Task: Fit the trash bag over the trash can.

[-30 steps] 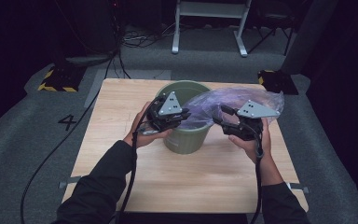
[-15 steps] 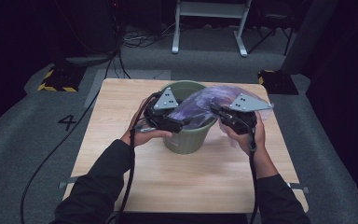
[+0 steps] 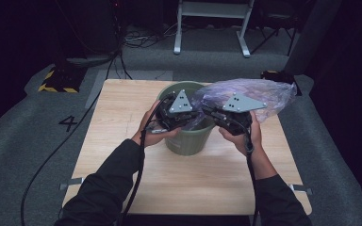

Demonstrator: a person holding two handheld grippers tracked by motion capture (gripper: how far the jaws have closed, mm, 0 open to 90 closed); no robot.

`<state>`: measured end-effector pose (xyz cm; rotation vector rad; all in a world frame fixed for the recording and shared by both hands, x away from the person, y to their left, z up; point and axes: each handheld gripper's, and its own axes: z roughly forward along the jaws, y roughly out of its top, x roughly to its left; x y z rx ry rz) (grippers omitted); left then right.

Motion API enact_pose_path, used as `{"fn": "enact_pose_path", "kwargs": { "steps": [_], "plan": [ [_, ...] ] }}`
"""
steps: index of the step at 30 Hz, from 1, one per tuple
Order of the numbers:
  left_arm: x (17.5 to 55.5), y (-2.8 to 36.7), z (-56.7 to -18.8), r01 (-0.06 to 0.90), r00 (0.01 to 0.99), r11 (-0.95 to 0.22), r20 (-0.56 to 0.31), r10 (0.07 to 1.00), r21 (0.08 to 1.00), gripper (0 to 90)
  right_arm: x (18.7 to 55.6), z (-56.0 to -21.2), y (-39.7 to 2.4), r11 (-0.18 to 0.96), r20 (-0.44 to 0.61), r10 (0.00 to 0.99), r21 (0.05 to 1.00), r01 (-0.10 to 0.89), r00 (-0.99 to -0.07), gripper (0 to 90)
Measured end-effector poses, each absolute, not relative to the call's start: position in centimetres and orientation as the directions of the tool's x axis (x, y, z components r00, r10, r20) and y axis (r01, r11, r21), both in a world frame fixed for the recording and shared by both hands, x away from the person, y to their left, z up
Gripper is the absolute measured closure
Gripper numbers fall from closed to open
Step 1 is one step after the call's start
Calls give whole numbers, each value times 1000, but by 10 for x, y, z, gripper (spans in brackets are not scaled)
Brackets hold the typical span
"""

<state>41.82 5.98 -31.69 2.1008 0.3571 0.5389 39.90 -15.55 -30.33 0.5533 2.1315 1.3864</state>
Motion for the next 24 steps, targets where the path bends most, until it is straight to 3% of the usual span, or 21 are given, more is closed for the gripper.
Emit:
{"fn": "enact_pose_path", "kwargs": {
  "steps": [2,4,8,17,24],
  "plan": [
    [418,60,-318,44,855,-563,260,449,825,899,398,-304,-158,378,-204,601,924,50,-773,764],
    [419,62,-319,49,850,-569,265,456,821,900,396,-304,-162,361,-189,609,931,57,-770,607],
    [421,67,-321,63,840,-571,266,474,818,900,387,-306,-174,364,-200,614,930,49,-763,451],
    [431,78,-328,80,826,-586,276,492,806,900,362,-318,-209,422,-242,641,904,70,-728,305],
    [436,91,-330,102,817,-570,258,516,815,900,343,-341,-246,361,-210,723,927,101,-659,232]
  ]
}}
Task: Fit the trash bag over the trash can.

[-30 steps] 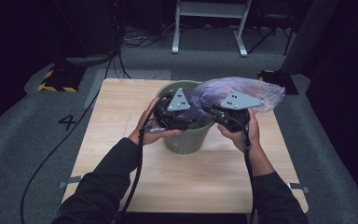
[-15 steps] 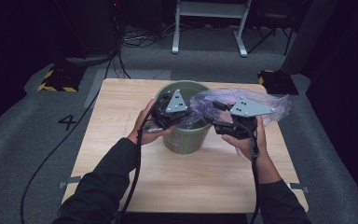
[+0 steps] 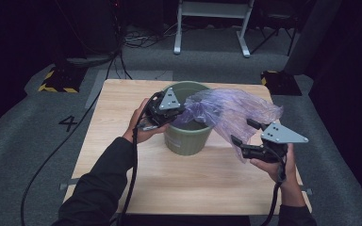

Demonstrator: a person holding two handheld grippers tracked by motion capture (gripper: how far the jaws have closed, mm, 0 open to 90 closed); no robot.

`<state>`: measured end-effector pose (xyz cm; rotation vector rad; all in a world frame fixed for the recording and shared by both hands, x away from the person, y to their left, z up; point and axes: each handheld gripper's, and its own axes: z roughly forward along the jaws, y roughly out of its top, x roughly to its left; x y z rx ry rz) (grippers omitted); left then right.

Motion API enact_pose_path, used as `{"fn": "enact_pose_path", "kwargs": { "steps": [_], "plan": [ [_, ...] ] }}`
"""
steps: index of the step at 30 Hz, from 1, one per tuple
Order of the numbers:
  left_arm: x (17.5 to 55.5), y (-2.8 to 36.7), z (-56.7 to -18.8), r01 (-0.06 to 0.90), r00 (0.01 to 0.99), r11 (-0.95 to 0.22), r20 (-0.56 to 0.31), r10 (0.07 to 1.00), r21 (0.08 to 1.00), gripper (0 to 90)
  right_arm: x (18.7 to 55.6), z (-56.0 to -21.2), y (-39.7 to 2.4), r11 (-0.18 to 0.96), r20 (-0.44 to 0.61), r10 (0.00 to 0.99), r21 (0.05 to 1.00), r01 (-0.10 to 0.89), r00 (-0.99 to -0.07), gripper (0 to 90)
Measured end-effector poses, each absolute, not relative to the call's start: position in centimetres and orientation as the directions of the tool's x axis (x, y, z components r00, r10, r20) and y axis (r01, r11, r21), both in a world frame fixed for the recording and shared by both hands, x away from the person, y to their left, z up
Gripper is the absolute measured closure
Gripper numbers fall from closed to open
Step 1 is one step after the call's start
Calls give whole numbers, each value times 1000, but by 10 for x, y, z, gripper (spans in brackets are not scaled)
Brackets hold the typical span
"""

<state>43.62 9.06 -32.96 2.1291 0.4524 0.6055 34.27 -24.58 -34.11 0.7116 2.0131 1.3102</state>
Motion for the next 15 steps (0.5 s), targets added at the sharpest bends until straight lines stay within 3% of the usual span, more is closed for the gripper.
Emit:
{"fn": "enact_pose_path", "kwargs": {
  "steps": [7,12,13,15],
  "plan": [
    [440,97,-331,114,813,-567,251,525,816,900,353,-370,-265,314,-100,731,928,203,-675,163],
    [442,100,-333,124,810,-566,247,532,815,899,355,-388,-244,404,-163,658,900,162,-735,181],
    [442,101,-333,127,808,-564,245,536,816,899,356,-391,-239,418,-180,662,894,159,-728,254],
    [443,103,-332,127,810,-560,240,535,819,899,357,-392,-235,440,-216,660,887,137,-720,480]
  ]
}}
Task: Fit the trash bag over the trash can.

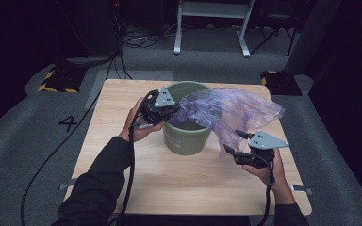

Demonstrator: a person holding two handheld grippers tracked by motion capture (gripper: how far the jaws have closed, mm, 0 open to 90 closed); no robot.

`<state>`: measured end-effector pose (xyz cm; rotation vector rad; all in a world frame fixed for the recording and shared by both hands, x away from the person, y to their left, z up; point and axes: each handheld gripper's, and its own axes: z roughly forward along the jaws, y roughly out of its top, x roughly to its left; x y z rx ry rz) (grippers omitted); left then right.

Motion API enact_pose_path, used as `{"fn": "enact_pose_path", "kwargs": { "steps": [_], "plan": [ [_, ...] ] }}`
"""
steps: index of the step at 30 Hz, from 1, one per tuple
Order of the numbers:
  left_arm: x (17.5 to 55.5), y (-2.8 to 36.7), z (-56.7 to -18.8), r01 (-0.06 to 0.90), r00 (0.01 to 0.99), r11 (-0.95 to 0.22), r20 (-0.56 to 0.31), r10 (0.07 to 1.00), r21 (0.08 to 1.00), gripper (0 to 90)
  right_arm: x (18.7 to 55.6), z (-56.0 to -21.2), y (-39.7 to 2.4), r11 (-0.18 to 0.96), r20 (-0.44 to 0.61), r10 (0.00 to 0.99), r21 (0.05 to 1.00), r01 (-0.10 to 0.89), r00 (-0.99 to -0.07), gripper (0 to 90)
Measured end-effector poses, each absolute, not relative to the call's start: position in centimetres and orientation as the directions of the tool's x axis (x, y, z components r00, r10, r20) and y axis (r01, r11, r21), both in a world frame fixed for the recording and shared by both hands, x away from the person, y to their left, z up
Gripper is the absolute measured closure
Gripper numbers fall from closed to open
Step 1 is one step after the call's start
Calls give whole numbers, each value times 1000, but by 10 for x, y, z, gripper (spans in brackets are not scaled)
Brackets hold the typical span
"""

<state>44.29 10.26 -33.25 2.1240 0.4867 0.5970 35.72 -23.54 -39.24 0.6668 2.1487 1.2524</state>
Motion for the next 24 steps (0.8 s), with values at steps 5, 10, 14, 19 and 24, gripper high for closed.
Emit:
{"fn": "enact_pose_path", "kwargs": {
  "steps": [5,10,14,19,24],
  "plan": [
    [443,107,-333,140,803,-546,228,550,826,858,358,-388,-236,416,-250,680,906,81,-689,824],
    [441,117,-332,153,805,-494,182,564,856,673,353,-371,-237,405,-286,688,914,25,-667,889],
    [434,124,-329,141,806,-460,168,567,877,497,350,-359,-233,432,-321,681,902,7,-659,895],
    [420,127,-320,106,826,-404,146,544,909,240,350,-350,-225,491,-372,648,871,-8,-664,895],
    [410,110,-313,60,862,-410,160,480,910,183,352,-346,-215,496,-371,642,868,-6,-671,889]
  ]
}}
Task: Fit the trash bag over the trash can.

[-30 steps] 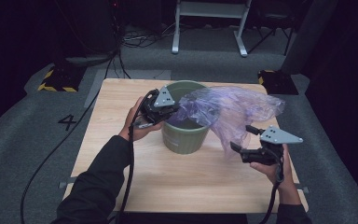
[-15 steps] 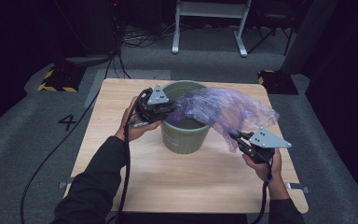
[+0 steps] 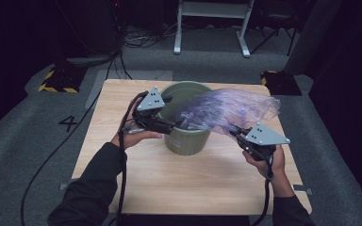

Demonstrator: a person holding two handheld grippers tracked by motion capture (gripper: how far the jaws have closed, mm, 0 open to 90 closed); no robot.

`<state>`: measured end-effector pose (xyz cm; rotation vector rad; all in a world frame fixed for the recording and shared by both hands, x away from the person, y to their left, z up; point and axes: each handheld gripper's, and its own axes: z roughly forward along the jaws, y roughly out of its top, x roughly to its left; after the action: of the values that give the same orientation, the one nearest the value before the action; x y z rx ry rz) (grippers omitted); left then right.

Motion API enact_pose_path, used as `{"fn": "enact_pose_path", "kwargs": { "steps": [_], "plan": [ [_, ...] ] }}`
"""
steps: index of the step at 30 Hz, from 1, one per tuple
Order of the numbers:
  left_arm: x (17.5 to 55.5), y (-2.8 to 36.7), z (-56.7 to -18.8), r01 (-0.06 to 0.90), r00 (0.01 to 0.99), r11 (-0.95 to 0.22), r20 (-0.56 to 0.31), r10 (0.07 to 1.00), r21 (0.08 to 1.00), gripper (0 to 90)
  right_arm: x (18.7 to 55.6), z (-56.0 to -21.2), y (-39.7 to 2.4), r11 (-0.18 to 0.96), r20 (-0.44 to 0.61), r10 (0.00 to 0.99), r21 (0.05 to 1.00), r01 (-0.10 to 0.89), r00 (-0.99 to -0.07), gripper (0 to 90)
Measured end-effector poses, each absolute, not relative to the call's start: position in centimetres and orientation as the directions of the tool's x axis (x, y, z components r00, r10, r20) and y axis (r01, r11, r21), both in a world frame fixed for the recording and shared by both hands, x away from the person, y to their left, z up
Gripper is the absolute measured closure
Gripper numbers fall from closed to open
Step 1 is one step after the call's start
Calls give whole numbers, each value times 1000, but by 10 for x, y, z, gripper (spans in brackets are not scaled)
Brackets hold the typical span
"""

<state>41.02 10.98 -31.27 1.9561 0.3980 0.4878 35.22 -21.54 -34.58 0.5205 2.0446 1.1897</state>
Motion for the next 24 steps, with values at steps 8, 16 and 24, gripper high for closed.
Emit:
{"fn": "enact_pose_path", "kwargs": {
  "steps": [8,16,24],
  "plan": [
    [400,74,-308,14,888,-441,191,418,898,213,355,-336,-197,520,-391,608,854,-26,-691,880],
    [402,61,-315,13,882,-507,229,411,862,572,349,-329,-188,506,-382,574,861,-53,-724,872],
    [401,64,-320,-5,868,-539,271,416,842,883,346,-326,-186,484,-366,566,873,-62,-739,822]
  ]
}}
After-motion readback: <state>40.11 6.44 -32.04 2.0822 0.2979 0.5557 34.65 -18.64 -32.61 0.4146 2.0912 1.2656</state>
